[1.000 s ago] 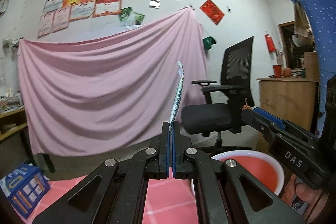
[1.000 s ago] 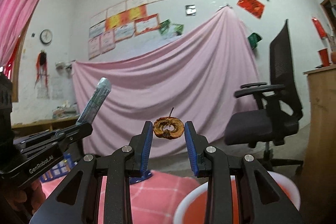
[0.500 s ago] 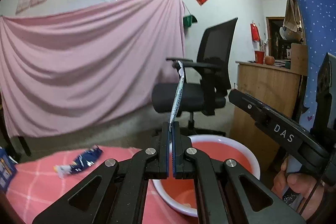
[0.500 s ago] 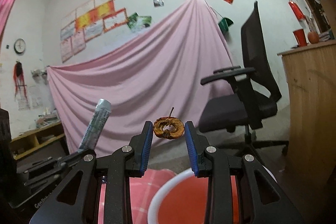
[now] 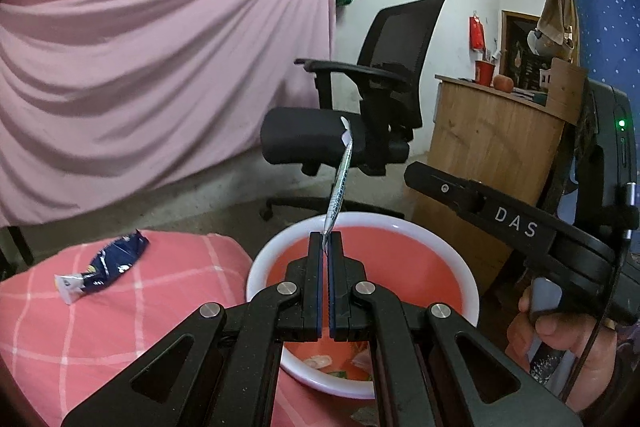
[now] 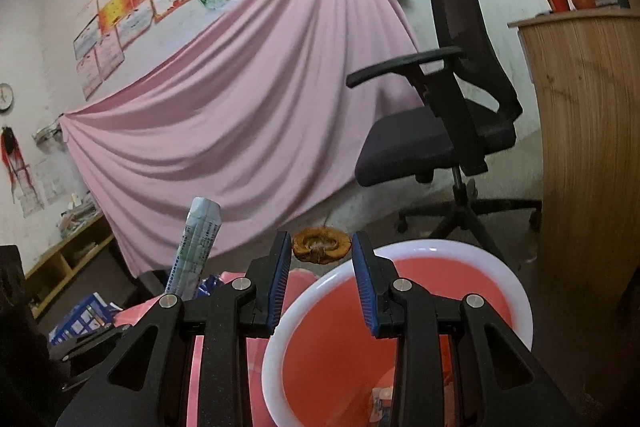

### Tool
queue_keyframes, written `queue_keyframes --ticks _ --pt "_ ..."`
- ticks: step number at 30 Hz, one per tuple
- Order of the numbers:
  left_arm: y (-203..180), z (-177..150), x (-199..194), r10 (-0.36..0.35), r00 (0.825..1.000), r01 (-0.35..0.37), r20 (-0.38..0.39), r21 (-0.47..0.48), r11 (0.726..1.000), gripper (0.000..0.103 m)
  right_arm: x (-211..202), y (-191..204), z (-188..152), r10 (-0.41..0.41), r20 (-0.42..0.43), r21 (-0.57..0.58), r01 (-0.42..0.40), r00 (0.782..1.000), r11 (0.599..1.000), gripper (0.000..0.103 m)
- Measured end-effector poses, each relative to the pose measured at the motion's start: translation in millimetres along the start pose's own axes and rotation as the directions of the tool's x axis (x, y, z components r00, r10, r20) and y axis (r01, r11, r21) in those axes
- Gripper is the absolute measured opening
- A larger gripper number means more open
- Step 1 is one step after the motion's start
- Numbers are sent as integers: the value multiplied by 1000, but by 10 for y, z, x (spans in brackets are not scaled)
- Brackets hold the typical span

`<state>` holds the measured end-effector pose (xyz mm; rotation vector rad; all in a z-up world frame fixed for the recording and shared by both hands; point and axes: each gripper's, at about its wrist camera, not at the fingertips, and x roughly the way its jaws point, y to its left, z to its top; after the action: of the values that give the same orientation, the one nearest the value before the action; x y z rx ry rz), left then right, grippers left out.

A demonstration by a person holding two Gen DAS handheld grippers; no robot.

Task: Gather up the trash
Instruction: 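Open both tools to drop the tube and ring into the bucket, then move both open tools back toward the yellow cylinder and blue wrapper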

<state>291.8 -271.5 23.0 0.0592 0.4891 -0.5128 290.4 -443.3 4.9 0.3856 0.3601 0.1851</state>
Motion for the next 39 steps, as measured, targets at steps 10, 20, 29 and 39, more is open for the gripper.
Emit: queue_keyframes --ticks 10,20,29,39 --pt "50 -1 60 1 999 -1 -50 -15 1000 2 22 -34 -7 -14 -23 29 14 1000 999 45" --pt "277 47 -133 59 998 -59 -10 -51 997 9 40 75 24 -9 -11 14 10 1000 1000 48" --pt "838 131 -566 170 981 -155 89 -157 975 36 160 470 -15 40 19 -45 -39 999 998 52" --pt "1510 11 -1166 341 922 -295 185 -236 926 58 141 1087 -95 100 182 -150 -73 978 986 88"
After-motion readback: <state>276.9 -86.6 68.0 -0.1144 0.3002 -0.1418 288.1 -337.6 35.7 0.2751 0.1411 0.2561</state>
